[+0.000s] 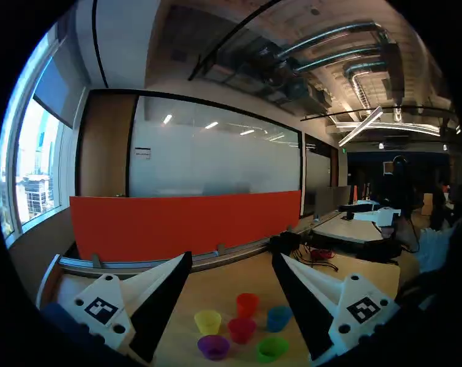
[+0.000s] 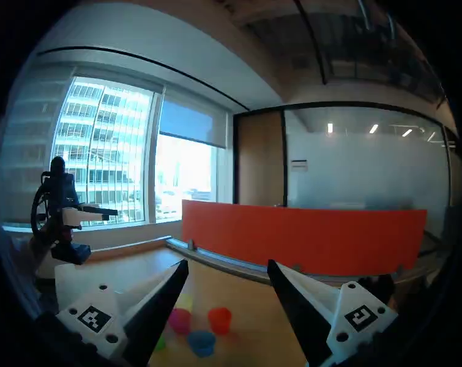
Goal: Pour water
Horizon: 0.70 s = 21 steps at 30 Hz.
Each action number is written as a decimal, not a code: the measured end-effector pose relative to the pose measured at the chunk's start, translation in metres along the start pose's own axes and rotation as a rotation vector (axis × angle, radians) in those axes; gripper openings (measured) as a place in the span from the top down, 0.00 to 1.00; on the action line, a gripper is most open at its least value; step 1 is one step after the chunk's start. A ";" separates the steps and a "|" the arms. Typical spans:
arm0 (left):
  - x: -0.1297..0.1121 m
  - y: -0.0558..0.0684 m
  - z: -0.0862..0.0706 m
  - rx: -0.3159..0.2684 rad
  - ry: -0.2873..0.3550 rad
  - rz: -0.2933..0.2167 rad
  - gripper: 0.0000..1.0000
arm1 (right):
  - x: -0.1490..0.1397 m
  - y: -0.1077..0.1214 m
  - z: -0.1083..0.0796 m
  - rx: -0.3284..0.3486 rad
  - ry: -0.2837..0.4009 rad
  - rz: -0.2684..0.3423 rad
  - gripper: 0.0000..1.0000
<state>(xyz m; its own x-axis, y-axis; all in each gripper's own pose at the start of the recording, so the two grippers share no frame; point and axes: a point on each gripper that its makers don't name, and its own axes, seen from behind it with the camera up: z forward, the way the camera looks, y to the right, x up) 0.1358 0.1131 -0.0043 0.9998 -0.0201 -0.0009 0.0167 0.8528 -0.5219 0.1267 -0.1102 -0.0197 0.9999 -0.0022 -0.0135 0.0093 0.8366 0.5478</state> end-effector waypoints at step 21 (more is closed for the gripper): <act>-0.059 0.021 0.002 -0.113 -0.111 0.030 0.03 | -0.040 -0.013 0.004 0.119 -0.161 -0.087 0.00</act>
<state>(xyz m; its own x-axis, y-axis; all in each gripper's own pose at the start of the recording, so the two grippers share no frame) 0.0769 0.1333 -0.0135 0.9950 0.0679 0.0734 -0.0083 0.7877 -0.6160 0.0863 -0.1228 -0.0232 0.9839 -0.1668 0.0637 0.0868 0.7586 0.6457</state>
